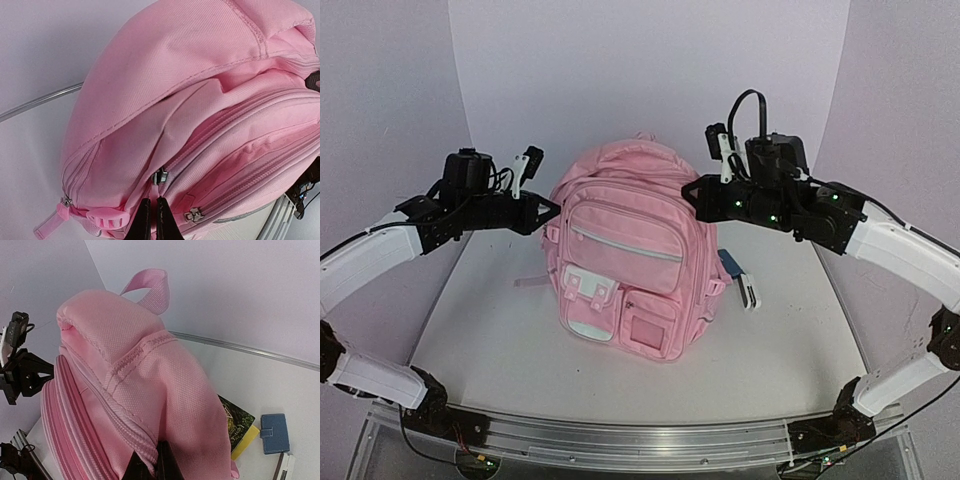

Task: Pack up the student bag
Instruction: Unzip the student bag at the center of the board.

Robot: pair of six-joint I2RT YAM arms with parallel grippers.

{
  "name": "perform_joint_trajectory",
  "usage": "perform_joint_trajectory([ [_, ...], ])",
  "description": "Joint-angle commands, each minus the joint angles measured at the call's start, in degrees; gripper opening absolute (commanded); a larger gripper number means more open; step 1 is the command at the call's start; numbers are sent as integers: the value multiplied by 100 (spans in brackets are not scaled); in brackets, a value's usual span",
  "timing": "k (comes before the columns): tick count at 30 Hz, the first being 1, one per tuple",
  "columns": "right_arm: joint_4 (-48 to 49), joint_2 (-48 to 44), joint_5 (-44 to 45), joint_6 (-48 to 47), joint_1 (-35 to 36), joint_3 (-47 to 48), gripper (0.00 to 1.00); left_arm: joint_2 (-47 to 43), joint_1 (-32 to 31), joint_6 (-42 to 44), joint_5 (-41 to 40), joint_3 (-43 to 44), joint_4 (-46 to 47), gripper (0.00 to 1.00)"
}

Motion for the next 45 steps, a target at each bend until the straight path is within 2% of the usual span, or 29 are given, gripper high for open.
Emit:
perform_joint_trajectory([
  [1,146,-4,-200,-197,-5,326,0,71,40,399,184,819,362,0],
  [16,153,61,-444,-531,0,301,0,1008,35,1095,1347,2395,-573,0],
  [24,153,-19,-333,-582,2,245,0,1253,37,888,1766,2715,-689,1],
  [26,153,-56,-219,-549,3,226,0,1113,55,622,1551,2514,-576,8],
  [28,146,-39,41,-514,0,265,0,1009,162,312,1297,2396,-580,23],
  [33,206,213,-51,-925,1,556,0,954,1018,-165,1936,2206,-629,64],
  [35,283,388,-115,-1117,-1,743,0,1033,1231,24,2202,2299,-771,74],
  [39,448,796,-386,-1407,2,1075,0,1420,1251,713,2743,2876,-1307,87],
  [45,788,1219,-1041,-1675,-120,1385,0,1832,1254,1866,2744,3364,-2081,92],
])
